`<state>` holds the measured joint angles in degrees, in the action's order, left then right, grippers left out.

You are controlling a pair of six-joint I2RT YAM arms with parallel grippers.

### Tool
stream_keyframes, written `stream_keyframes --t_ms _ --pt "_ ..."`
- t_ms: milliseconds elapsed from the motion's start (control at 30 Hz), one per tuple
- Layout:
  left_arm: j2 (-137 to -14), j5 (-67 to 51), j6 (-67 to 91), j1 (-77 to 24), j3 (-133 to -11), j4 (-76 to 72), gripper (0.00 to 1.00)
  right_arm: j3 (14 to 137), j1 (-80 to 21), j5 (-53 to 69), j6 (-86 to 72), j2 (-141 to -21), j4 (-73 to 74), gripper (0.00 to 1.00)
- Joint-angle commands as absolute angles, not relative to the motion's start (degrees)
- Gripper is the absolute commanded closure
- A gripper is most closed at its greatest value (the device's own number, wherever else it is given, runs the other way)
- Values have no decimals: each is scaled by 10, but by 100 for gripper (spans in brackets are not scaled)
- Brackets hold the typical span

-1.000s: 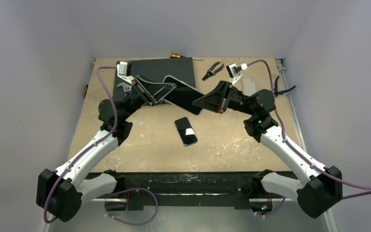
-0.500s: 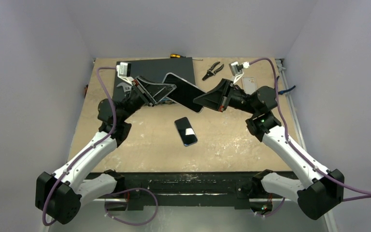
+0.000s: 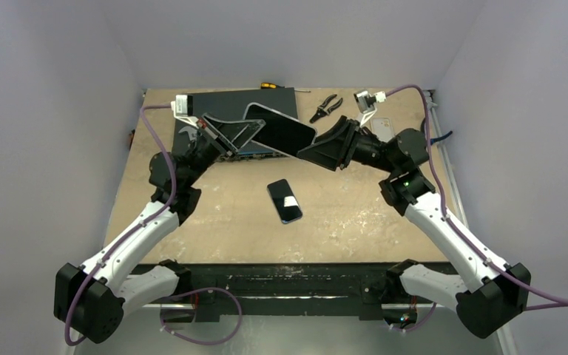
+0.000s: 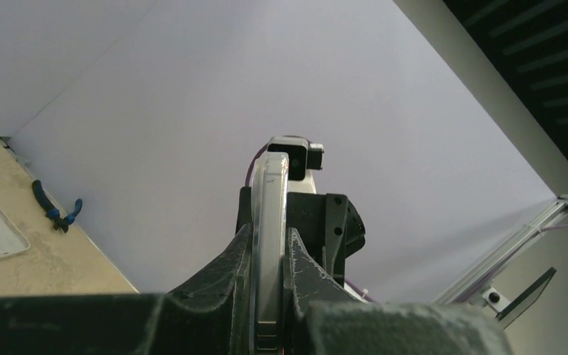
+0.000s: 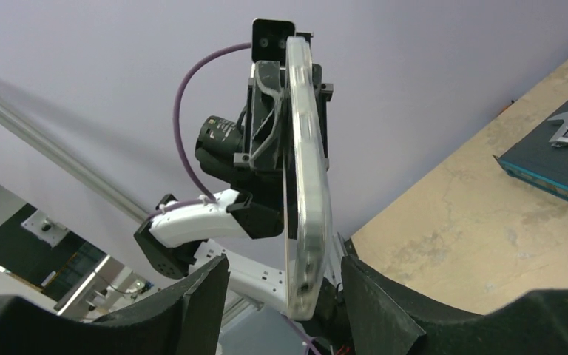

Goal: Take the phone out of the phone case
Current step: Remove the phone case from the phone.

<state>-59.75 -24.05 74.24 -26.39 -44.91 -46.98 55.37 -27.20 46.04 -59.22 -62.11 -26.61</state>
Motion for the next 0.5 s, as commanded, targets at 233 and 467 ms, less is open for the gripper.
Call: stream_keyframes --t_ms 233,467 --pt "-599 -120 830 -264 -480 -568 100 534 -269 458 -607 -591 -351 40" --pt "-608 -137 857 -264 -483 -550 100 574 -271 446 -618 -620 -378 45"
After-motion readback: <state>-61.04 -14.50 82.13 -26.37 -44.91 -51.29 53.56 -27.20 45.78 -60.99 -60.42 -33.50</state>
